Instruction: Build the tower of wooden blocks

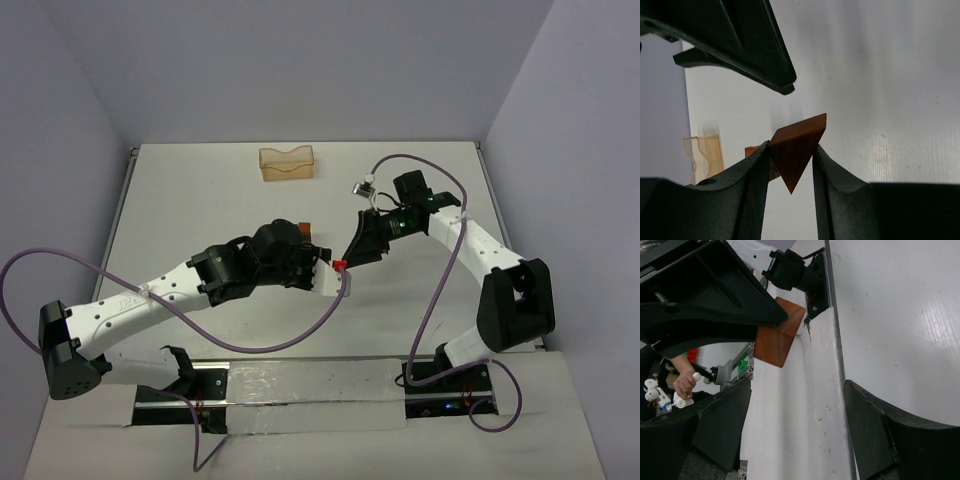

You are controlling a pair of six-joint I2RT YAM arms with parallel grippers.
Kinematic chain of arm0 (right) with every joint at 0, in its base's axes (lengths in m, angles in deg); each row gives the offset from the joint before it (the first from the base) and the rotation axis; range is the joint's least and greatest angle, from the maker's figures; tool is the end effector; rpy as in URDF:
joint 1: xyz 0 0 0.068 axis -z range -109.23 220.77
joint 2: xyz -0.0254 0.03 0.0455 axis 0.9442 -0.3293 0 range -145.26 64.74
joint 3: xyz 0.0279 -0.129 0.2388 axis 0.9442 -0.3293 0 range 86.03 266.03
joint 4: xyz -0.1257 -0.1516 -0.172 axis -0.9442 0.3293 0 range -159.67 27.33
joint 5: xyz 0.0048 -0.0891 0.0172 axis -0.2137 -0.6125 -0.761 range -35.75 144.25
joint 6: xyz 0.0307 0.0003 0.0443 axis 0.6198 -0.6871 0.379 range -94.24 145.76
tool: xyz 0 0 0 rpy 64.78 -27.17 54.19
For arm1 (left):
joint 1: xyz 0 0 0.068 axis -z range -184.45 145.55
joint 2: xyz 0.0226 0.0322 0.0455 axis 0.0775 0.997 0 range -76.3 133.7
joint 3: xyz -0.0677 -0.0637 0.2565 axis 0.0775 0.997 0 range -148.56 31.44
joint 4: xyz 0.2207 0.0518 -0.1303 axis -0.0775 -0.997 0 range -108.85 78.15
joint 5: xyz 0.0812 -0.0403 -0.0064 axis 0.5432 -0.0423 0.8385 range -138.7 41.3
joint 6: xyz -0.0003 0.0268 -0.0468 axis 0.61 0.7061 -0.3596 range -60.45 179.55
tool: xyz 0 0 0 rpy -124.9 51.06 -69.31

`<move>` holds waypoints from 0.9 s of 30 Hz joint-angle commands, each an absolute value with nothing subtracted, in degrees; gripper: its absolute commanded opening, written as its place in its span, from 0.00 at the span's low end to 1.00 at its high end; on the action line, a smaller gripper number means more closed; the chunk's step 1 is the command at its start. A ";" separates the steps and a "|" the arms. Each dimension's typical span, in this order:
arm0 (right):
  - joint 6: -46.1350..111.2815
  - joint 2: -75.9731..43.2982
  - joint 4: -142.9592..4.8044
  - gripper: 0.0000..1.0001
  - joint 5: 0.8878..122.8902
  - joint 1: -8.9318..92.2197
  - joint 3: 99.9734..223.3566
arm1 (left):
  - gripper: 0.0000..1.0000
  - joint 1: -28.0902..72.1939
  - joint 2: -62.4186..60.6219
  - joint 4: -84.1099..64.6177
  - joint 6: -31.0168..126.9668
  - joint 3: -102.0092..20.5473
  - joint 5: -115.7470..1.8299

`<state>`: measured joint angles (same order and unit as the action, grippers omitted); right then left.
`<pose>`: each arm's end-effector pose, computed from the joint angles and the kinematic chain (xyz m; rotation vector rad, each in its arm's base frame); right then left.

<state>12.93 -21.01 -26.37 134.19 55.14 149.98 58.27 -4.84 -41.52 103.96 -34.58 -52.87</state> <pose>0.2640 0.1102 0.2688 -0.9144 1.9865 1.8136 0.1238 -0.2458 0.3373 1.7892 1.2694 -0.2600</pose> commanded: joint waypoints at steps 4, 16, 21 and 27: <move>23.99 -22.30 -36.00 0.82 130.76 49.86 150.41 | 0.29 59.53 -4.19 -39.27 105.52 -35.80 -50.15; 38.86 -20.20 -52.28 0.75 127.19 46.13 148.98 | 0.29 59.98 -3.81 -38.94 105.43 -34.85 -49.65; 39.49 -20.51 -52.73 0.70 125.81 45.15 149.57 | 0.29 59.98 -3.82 -38.99 105.43 -34.59 -49.58; 39.16 -19.81 -52.17 0.69 125.29 44.32 150.15 | 0.28 59.98 -3.67 -38.92 105.65 -34.30 -49.58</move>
<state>37.93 -22.26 -48.94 126.78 45.71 148.97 59.52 -3.88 -42.26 105.29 -34.34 -47.68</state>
